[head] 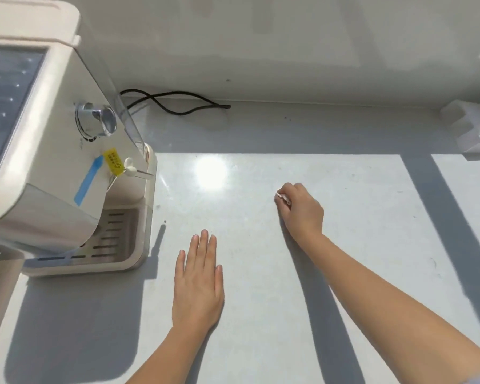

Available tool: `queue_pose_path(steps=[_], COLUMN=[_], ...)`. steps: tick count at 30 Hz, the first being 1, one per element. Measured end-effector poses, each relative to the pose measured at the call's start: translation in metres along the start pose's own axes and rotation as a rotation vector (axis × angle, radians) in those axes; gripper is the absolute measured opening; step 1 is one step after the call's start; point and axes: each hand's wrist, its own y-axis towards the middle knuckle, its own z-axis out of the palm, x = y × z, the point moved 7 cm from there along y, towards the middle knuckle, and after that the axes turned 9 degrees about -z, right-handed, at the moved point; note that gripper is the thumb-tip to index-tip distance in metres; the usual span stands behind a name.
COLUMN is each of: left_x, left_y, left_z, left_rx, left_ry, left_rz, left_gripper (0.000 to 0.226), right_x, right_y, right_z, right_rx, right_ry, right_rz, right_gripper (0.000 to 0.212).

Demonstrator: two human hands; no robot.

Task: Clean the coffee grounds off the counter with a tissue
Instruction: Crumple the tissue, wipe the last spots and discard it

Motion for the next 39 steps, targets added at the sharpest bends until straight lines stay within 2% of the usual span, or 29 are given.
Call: queue_pose_path(steps=[2, 4, 8, 10, 12, 20, 26, 28, 31, 35, 39], left_x=[0.0, 0.0, -0.001, -0.001, -0.001, -0.005, -0.005, -0.005, -0.005, -0.005, -0.004], left_y=[0.0, 0.0, 0.001, 0.001, 0.0, -0.001, -0.001, -0.001, -0.001, 0.0, -0.001], left_z=[0.001, 0.001, -0.002, 0.0, 0.001, -0.003, -0.002, -0.002, -0.003, -0.003, -0.003], left_rx=[0.003, 0.008, -0.007, -0.011, -0.01, -0.005, -0.021, -0.031, -0.032, -0.028, -0.032], left_ry=[0.016, 0.02, 0.016, 0.011, -0.005, -0.017, -0.009, -0.006, -0.015, -0.023, -0.057], left_rz=[0.001, 0.003, 0.012, 0.023, 0.024, 0.0, -0.001, 0.005, 0.004, 0.015, 0.043], left_gripper=[0.056, 0.056, 0.056, 0.057, 0.058, 0.058, 0.058, 0.056, 0.053, 0.054, 0.054], right_x=[-0.02, -0.003, 0.08, 0.078, 0.041, -0.194, -0.239, -0.234, -0.205, -0.127, -0.017], right_y=[0.037, 0.048, -0.009, -0.038, -0.051, -0.101, -0.145, -0.144, -0.153, -0.18, -0.206], right_z=[-0.003, 0.006, 0.038, 0.034, 0.015, -0.095, -0.119, -0.118, -0.106, -0.068, -0.023], right_rx=[-0.039, -0.025, 0.137, 0.153, 0.121, -0.198, -0.266, -0.294, -0.307, -0.29, -0.138], right_ry=[0.015, 0.044, 0.113, 0.114, 0.08, -0.081, -0.091, -0.051, -0.015, 0.102, 0.196], right_rz=[0.209, 0.239, -0.143, -0.258, -0.251, 0.406, 0.631, 0.689, 0.654, 0.482, 0.229], right_gripper=[0.006, 0.005, 0.003, 0.005, 0.005, 0.007, 0.01, 0.011, 0.009, 0.004, 0.003])
